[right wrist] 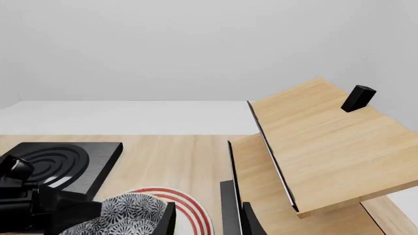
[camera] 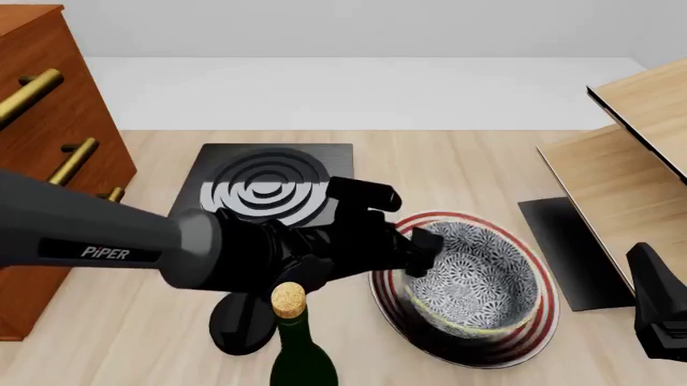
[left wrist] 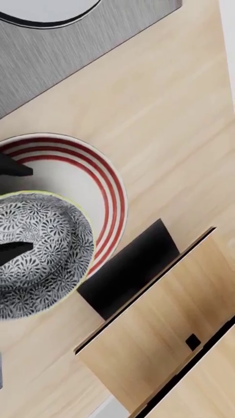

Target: Pick up the akita bowl and put it on the plate.

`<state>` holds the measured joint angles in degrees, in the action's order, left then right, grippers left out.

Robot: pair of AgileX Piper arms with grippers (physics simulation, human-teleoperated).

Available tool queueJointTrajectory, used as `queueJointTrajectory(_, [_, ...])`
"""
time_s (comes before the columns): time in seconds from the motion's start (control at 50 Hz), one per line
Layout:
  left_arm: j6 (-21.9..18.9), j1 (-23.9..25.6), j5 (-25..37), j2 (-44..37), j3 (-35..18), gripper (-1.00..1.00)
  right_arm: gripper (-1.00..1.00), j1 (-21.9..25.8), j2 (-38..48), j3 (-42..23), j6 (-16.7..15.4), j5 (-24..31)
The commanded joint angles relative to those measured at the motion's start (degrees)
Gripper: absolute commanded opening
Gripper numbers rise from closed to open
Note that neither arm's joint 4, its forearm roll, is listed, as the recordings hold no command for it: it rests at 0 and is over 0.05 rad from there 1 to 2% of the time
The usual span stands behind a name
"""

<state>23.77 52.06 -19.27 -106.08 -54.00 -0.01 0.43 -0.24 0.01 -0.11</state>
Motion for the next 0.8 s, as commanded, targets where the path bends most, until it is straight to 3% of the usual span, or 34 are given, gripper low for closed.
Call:
queueJointTrajectory(0.02, [-0.3, 0.1, 0.0, -0.2, -0.3, 1.00, 1.00, 0.0, 0.0, 0.0, 0.0, 0.0])
queueJointTrajectory(0.8, [-4.8, -5.9, 4.9, 3.4, -4.8, 1.00, 1.00, 0.0, 0.0, 0.0, 0.0, 0.0])
